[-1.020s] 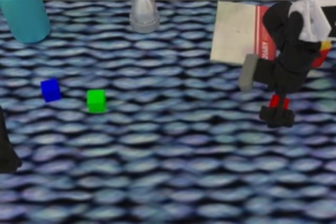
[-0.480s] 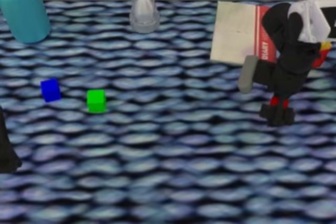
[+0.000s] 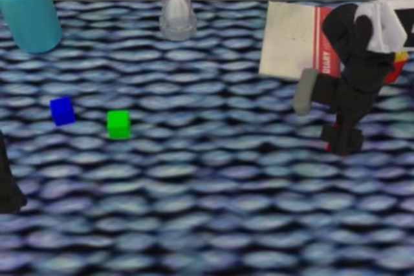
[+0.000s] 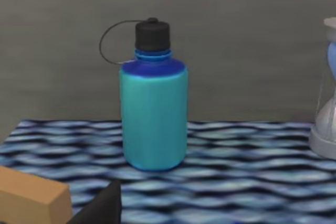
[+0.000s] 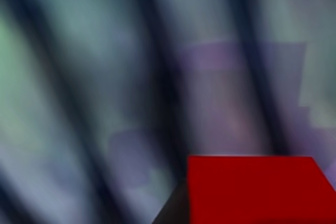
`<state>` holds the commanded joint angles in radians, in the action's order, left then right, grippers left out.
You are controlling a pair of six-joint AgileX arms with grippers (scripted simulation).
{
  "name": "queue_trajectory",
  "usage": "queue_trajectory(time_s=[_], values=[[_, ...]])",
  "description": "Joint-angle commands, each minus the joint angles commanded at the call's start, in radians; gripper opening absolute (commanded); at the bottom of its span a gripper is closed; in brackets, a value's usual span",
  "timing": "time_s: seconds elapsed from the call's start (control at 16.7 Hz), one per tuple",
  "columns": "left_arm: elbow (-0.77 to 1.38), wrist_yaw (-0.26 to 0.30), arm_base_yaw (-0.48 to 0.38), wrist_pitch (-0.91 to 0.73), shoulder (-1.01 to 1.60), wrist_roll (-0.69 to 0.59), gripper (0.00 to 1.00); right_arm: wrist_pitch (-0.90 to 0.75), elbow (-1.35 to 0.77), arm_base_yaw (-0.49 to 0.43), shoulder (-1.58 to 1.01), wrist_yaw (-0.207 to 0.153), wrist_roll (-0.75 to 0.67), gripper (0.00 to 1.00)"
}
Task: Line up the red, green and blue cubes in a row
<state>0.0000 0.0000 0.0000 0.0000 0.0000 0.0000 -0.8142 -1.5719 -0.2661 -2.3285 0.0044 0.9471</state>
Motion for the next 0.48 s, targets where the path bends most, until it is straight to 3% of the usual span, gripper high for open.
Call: queue_trajectory(time_s=[0.48], values=[[0.000, 0.000, 0.000, 0.000, 0.000, 0.000, 1.00, -0.189, -0.088, -0.005, 0.104, -0.014, -0.020, 0.00]])
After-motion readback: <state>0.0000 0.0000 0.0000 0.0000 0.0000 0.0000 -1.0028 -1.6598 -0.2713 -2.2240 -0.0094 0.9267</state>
